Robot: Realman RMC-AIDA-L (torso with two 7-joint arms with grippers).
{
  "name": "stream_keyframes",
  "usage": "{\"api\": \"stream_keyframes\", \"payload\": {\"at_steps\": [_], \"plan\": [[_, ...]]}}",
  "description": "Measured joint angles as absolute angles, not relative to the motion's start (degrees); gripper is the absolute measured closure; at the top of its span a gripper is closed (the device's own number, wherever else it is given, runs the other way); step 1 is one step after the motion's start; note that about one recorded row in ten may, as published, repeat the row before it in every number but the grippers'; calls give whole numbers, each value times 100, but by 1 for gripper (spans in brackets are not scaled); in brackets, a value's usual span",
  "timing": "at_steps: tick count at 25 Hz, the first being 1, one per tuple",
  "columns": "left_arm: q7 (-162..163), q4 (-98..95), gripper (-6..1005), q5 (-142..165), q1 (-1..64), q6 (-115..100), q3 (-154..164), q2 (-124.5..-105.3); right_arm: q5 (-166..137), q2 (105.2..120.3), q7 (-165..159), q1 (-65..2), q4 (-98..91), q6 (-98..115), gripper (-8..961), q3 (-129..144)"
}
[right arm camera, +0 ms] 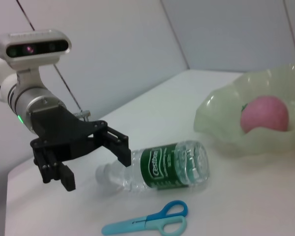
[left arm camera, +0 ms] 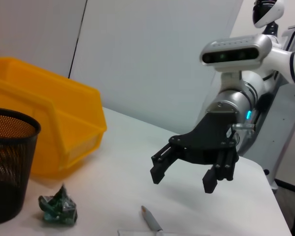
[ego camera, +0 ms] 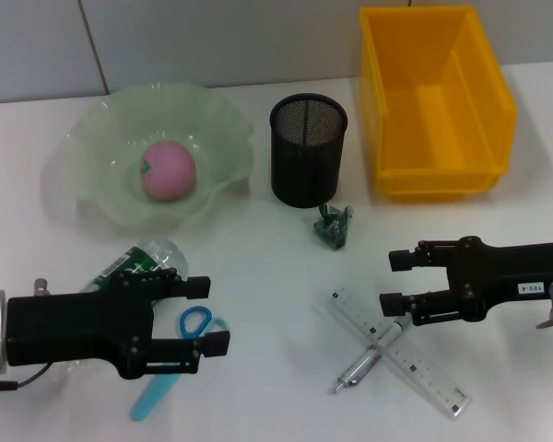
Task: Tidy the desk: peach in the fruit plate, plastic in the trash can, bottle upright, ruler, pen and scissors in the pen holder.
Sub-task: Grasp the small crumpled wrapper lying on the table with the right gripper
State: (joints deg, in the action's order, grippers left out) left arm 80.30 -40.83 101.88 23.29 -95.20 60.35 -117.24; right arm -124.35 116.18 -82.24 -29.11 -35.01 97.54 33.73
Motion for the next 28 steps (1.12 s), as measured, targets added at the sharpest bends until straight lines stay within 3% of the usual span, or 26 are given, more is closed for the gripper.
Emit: {"api": "stream_keyframes", "payload": {"at_steps": [12,20,28], "plan": [[7908,-3944,202,10195,2258,-9530,5994,-11753,-12408,11665,-10511,-3387,-5138,10193,137,3508],[7899,-3943,202,10196,2263,-9469,5983,-11769,-13239,11537,-12249,-4391,-5832,10134,137,4204],[7893,-3946,203,10196,2291,-9402,5977,-11768,-13975,11528,-12850,-5075,-5729,9827,138,4880]]}}
